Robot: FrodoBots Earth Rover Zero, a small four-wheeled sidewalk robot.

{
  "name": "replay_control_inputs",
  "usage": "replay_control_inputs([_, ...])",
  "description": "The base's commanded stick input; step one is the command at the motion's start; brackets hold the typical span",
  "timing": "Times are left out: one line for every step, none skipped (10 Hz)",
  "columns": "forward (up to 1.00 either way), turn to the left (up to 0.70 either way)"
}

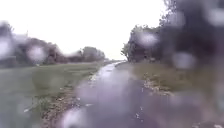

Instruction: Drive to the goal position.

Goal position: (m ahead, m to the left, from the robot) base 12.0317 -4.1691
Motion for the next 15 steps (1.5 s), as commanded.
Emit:
replay_control_inputs([1.00,0.00])
replay_control_inputs([1.00,0.00])
replay_control_inputs([1.00,0.00])
replay_control_inputs([1.00,0.00])
replay_control_inputs([1.00,0.00])
replay_control_inputs([1.00,0.00])
replay_control_inputs([1.00,0.00])
replay_control_inputs([1.00,0.00])
replay_control_inputs([1.00,0.00])
replay_control_inputs([1.00,0.00])
replay_control_inputs([1.00,0.00])
replay_control_inputs([1.00,0.00])
replay_control_inputs([1.00,0.00])
replay_control_inputs([1.00,0.15])
replay_control_inputs([1.00,0.00])
